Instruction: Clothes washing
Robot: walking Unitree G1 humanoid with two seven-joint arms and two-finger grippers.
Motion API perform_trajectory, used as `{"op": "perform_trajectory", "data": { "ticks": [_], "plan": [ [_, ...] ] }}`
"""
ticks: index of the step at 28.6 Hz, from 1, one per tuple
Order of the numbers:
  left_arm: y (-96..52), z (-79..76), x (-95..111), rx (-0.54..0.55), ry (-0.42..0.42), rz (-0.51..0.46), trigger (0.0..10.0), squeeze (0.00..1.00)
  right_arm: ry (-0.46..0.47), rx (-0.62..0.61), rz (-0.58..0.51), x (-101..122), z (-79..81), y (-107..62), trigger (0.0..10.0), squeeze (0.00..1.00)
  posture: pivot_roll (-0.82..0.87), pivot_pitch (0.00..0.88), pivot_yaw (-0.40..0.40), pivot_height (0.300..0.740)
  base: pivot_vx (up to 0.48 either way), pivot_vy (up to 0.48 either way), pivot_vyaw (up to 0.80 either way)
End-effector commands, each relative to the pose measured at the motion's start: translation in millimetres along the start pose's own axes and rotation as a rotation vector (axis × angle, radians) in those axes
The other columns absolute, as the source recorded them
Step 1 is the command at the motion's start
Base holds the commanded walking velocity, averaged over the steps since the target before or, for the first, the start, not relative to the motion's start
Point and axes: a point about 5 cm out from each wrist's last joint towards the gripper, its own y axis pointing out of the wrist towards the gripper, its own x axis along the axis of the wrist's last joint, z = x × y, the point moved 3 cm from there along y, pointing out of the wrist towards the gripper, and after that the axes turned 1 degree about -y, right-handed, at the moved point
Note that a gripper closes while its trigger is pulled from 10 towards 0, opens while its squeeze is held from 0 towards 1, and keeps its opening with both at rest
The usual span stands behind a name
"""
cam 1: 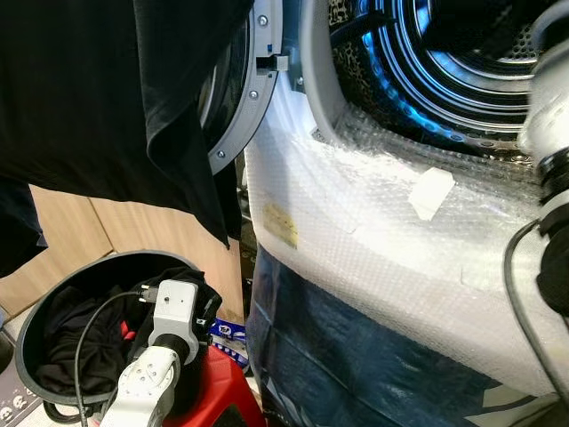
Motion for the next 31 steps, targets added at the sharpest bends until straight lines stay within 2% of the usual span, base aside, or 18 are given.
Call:
{"op": "perform_trajectory", "data": {
  "ticks": [1, 2, 4, 5, 6, 8, 10, 11, 13, 14, 15, 17, 18, 19, 21, 23, 28, 31],
  "plan": [
    [2.8, -6.2, -0.4, -0.02, 0.001, 0.008, 10.0, 0.0, -0.067, 0.059, 0.158, -43.2, 13.0, -8.9, 10.0, 0.0, 0.0, 0.0, -0.018, 0.74, 0.0, 0.0, 0.0],
    [2.7, -6.2, -0.4, -0.019, 0.001, 0.008, 10.0, 0.0, -0.011, 0.07, 0.049, -22.9, 16.0, -4.5, 10.0, 0.0, 0.01, 0.0, -0.018, 0.74, 0.0, 0.0, 0.0],
    [2.7, -6.2, -0.4, -0.019, 0.001, 0.008, 10.0, 0.0, -0.011, 0.07, 0.049, -22.9, 16.0, -4.5, 10.0, 0.0, 0.01, 0.0, -0.018, 0.74, 0.0, 0.0, 0.0],
    [2.5, -5.7, -0.4, -0.017, 0.0, 0.008, 10.0, 0.0, 0.045, 0.037, -0.068, 2.3, 10.7, -0.9, 10.0, 0.0, 0.01, 0.0, -0.018, 0.74, 0.0, 0.0, 0.0],
    [2.4, -5.0, -0.6, -0.015, -0.001, 0.007, 10.0, 0.0, 0.082, -0.018, -0.122, 17.4, 1.7, 0.8, 10.0, 0.0, 0.0, 0.0, -0.021, 0.74, 0.0, 0.0, 0.0],
    [2.7, -4.3, -0.3, -0.013, -0.001, 0.005, 10.0, 0.0, 0.02, -0.045, -0.045, 4.9, -1.1, 0.4, 10.0, 0.0, 0.0, 0.0, -0.021, 0.74, 0.0, 0.0, 0.0],
    [3.3, -4.8, 0.4, -0.014, -0.001, 0.003, 10.0, 0.0, 0.038, -0.046, -0.057, 3.8, -0.8, -0.4, 10.0, 0.0, 0.0, 0.0, -0.021, 0.74, 0.0, 0.0, 0.0],
    [3.7, -5.2, 1.1, -0.014, -0.003, 0.0, 10.0, 0.0, 0.159, -0.122, -0.22, 34.5, -16.5, -1.5, 10.0, 0.0, 0.0, 0.0, -0.023, 0.74, 0.0, 0.0, 0.0],
    [3.7, -5.5, 1.2, -0.014, -0.004, -0.002, 10.0, 0.0, 0.211, -0.2, -0.287, 49.9, -32.8, -4.2, 10.0, 0.0, 0.0, 0.0, -0.026, 0.74, 0.0, 0.0, 0.0],
    [3.7, -5.8, 1.2, -0.014, -0.006, -0.002, 10.0, 0.0, 0.22, -0.241, -0.269, 47.9, -39.8, -5.1, 10.0, 0.0, 0.0, 0.0, -0.026, 0.74, 0.0, 0.0, 0.0],
    [3.6, -6.8, 0.3, -0.019, -0.007, 0.001, 10.0, 0.0, 0.081, -0.126, -0.027, 2.4, -16.7, -1.6, 10.0, 0.0, 0.0, 0.0, -0.022, 0.74, 0.0, 0.0, 0.0],
    [4.1, -7.4, 0.4, -0.023, -0.005, 0.002, 10.0, 0.0, -0.131, 0.024, 0.137, -37.8, 9.3, -7.3, 10.0, 0.0, 0.0, 0.0, -0.023, 0.74, 0.0, 0.0, 0.0],
    [4.3, -7.7, 0.5, -0.024, -0.004, 0.002, 10.0, 0.0, -0.118, 0.051, 0.132, -43.0, 15.4, -9.2, 10.0, 0.0, 0.0, 0.0, -0.023, 0.74, 0.0, 0.0, 0.0],
    [4.5, -7.8, 0.8, -0.024, -0.004, 0.001, 10.0, 0.0, -0.052, 0.048, 0.096, -38.9, 16.7, -8.7, 10.0, 0.0, 0.01, 0.0, -0.025, 0.74, 0.0, 0.0, 0.0],
    [5.0, -7.1, 1.2, -0.02, -0.006, -0.002, 10.0, 0.0, 0.146, -0.005, -0.077, -4.5, 6.4, -3.4, 10.0, 0.0, 0.0, 0.0, -0.022, 0.74, 0.0, 0.0, 0.0],
    [5.0, -7.0, 1.4, -0.02, -0.006, -0.004, 10.0, 0.0, 0.238, -0.037, -0.193, 21.0, -3.4, -2.1, 10.0, 0.0, 0.0, 0.0, -0.022, 0.74, 0.0, 0.0, 0.0],
    [5.1, -7.2, 2.1, -0.02, -0.008, -0.008, 10.0, 0.0, 0.262, -0.038, -0.26, 33.8, -9.1, -4.2, 10.0, 0.0, 0.0, 0.0, -0.022, 0.74, 0.0, 0.0, 0.0],
    [3.8, -10.1, 2.8, -0.039, -0.007, -0.014, 10.0, 0.0, 0.298, -0.062, -0.319, 39.7, -24.6, -11.6, 10.0, 0.0, 0.0, 0.0, -0.022, 0.74, 0.0, 0.0, 0.0]
  ]
}}
